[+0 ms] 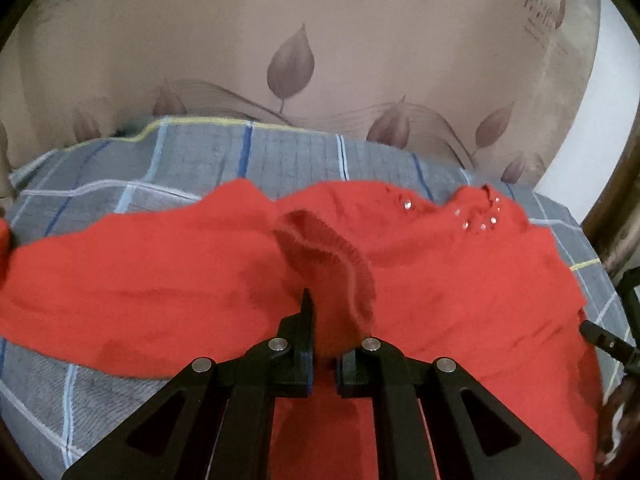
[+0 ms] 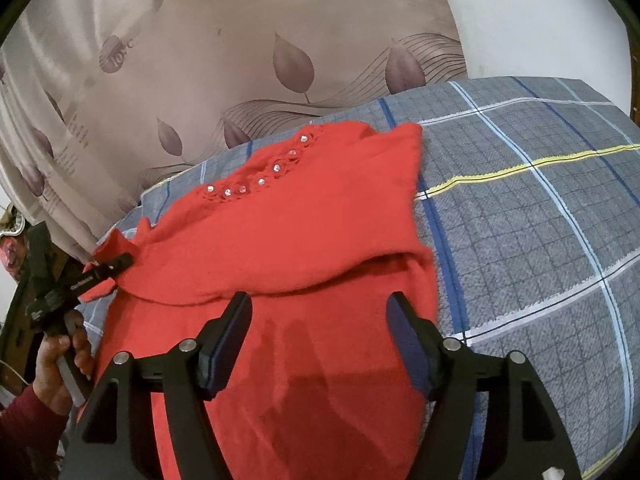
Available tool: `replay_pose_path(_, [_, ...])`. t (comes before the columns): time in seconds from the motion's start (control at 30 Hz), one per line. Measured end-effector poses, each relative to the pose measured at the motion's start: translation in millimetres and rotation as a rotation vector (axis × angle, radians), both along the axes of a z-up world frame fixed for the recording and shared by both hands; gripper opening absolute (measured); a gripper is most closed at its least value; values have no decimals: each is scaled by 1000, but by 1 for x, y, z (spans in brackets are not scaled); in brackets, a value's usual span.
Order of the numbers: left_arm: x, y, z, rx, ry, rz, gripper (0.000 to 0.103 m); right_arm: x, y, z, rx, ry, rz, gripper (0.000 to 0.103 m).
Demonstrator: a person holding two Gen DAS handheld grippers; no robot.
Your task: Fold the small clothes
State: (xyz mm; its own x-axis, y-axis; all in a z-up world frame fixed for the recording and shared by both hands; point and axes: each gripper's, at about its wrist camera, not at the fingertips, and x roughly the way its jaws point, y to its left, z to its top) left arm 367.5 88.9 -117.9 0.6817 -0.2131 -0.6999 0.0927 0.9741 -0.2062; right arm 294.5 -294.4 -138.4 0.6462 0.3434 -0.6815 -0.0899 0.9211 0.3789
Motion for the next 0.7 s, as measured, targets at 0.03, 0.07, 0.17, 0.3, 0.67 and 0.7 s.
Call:
replay_pose_path(0.03, [2,-1,4,1,-24,-1,8,0,0,0,-2,-1,-1,67])
replay_pose_path(0.07, [1,-2,9,9,-56,0,7,-1,0,0,-3,-2,0,67])
replay_pose_path(0.17, [-6,-5,35,33,-204,-4,7,-1,0,0,0,-1,-3,68])
replay_pose_path(0.3, [-5,6,33,14,-223,12,6,0,0,-1,0,2,1,68])
replay_pose_path(0.67, [-12,68,3,-109,-15,134,74,0,-1,-2,9,6,7,73])
replay_pose_path(0.7, [-20,77,11,-101,-34,146,80,1,-1,-2,9,6,8,73])
